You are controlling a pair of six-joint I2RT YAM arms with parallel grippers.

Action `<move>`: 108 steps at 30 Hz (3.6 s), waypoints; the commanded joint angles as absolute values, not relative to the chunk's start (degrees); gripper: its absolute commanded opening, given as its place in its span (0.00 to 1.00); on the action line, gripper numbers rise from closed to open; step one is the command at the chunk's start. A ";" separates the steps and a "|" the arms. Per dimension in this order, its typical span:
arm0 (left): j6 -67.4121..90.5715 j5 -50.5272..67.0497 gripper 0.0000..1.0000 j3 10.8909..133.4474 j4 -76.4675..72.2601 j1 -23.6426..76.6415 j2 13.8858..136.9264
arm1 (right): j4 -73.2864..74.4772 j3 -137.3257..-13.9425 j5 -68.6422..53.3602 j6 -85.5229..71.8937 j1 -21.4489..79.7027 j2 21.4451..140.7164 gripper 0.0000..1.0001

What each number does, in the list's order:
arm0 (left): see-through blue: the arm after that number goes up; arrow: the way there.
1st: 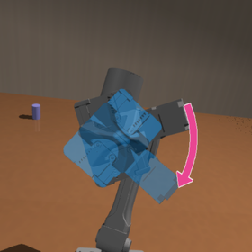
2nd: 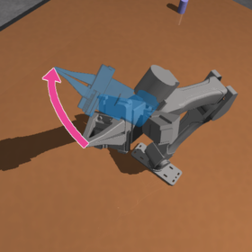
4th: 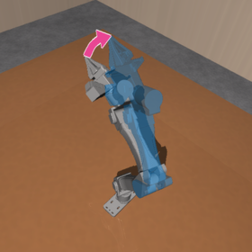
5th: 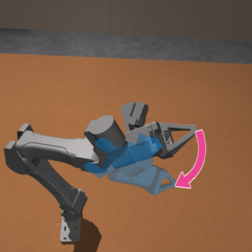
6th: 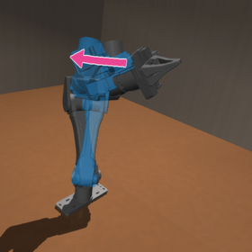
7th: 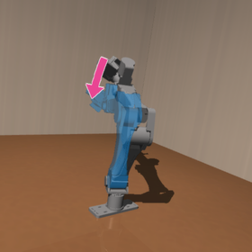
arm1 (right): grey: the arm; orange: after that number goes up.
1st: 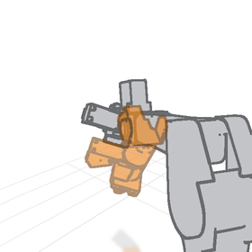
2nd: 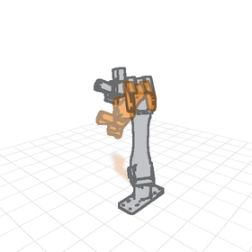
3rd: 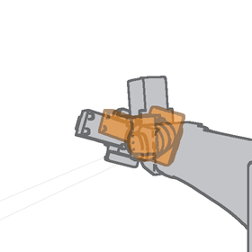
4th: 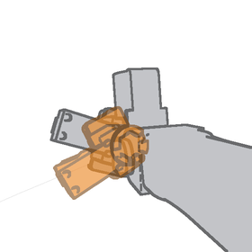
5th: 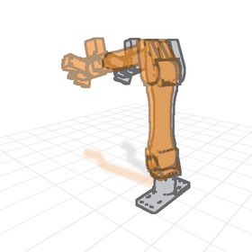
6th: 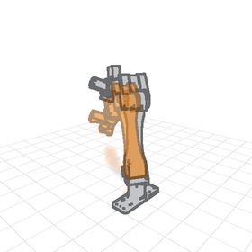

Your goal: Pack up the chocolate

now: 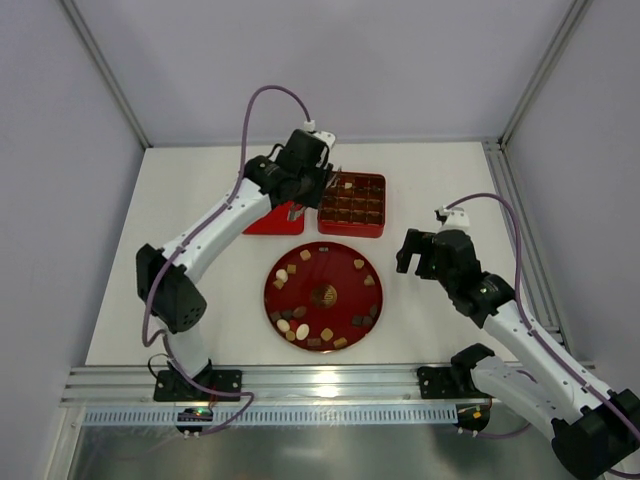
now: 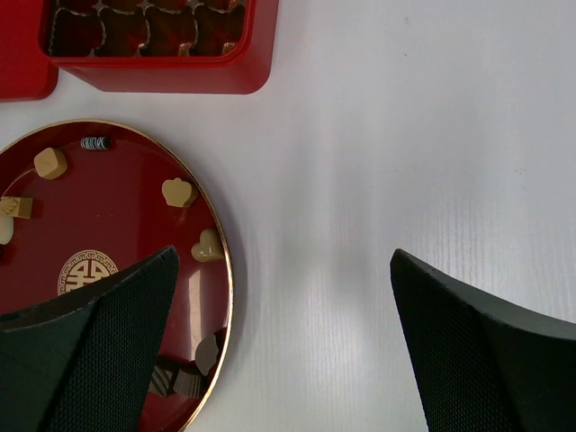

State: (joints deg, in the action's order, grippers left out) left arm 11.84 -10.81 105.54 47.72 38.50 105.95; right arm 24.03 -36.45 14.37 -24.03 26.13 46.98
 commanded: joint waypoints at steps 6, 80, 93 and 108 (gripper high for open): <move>11.52 -4.32 0.41 96.87 56.59 38.32 90.10 | 23.55 -38.15 14.15 -23.20 25.93 44.30 1.00; 19.16 -3.96 0.42 70.66 70.84 57.04 75.32 | 20.83 -35.86 11.16 -24.17 25.84 45.97 1.00; 19.25 -4.66 0.43 71.81 71.54 57.04 74.09 | 21.00 -36.12 11.16 -24.35 25.84 46.14 1.00; 19.25 -3.34 0.43 72.95 71.28 57.04 73.48 | 21.27 -35.68 11.43 -24.70 25.84 45.27 1.00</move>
State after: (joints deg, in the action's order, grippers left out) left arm 19.31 -3.99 70.32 71.46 56.77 75.46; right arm 22.63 -35.42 10.55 -24.14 26.13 46.39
